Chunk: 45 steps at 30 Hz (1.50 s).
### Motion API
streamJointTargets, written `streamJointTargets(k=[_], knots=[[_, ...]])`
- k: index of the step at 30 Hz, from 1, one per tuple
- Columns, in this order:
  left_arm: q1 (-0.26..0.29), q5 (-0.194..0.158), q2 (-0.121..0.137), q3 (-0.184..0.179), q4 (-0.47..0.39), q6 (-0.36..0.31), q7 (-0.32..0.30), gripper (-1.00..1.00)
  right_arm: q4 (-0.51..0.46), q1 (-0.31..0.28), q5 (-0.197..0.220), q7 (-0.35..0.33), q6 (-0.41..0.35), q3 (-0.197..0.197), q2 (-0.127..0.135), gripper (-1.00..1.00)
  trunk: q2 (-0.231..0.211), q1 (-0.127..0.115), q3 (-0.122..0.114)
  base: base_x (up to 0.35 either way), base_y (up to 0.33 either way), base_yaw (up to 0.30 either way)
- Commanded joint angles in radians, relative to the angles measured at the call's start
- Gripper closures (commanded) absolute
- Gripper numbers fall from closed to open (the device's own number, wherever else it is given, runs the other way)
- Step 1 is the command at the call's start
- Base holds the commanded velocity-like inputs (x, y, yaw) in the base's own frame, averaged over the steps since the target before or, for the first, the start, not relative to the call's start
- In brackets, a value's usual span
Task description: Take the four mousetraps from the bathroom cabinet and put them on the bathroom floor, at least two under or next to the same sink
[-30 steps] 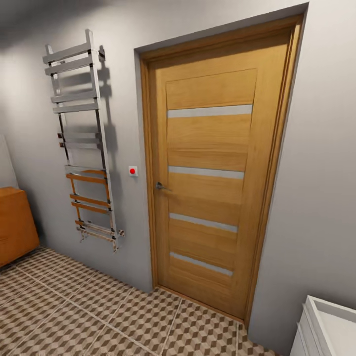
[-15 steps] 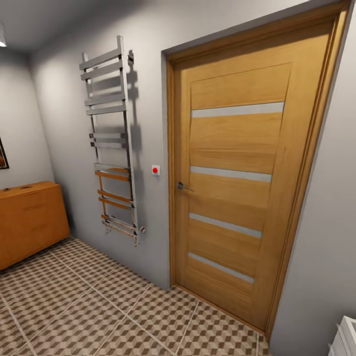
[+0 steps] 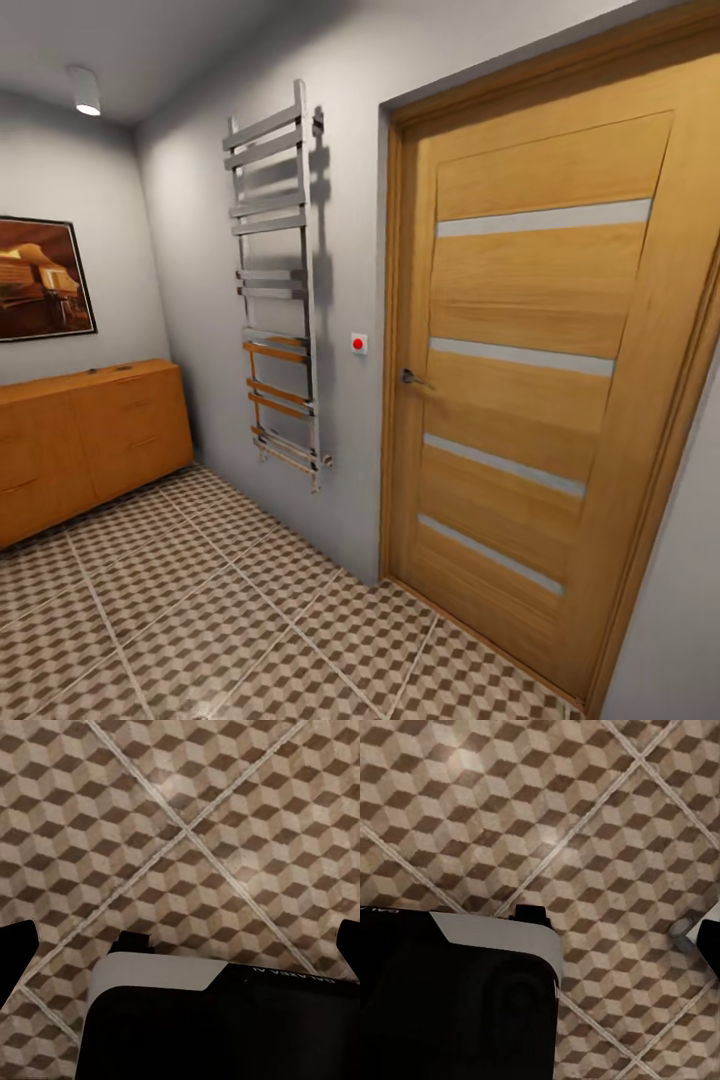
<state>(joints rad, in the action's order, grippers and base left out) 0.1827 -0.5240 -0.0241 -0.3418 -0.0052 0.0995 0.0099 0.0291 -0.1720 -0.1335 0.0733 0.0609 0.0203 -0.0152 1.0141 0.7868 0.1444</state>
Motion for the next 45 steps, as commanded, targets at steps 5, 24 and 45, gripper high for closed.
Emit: streamJointTargets(k=[5, 24, 45], knots=[[0.001, -0.008, 0.0, -0.008, 0.001, 0.003, 0.001, -1.0, 0.003, -0.001, -0.021, 0.006, 0.005, 0.003, -0.004, -1.0, 0.001, 0.0, 0.001, 0.0, 0.0, 0.285], [0.001, -0.008, 0.0, -0.008, 0.001, 0.003, 0.001, -1.0, 0.003, -0.001, -0.023, 0.006, 0.006, 0.003, -0.005, -1.0, 0.001, 0.0, 0.001, 0.0, 0.0, 0.285], [0.0, -0.007, -0.002, -0.008, 0.002, 0.003, 0.001, -1.0, 0.003, -0.001, -0.023, 0.006, 0.005, 0.003, -0.005, -1.0, 0.001, 0.0, 0.001, 0.0, 0.0, 0.285]])
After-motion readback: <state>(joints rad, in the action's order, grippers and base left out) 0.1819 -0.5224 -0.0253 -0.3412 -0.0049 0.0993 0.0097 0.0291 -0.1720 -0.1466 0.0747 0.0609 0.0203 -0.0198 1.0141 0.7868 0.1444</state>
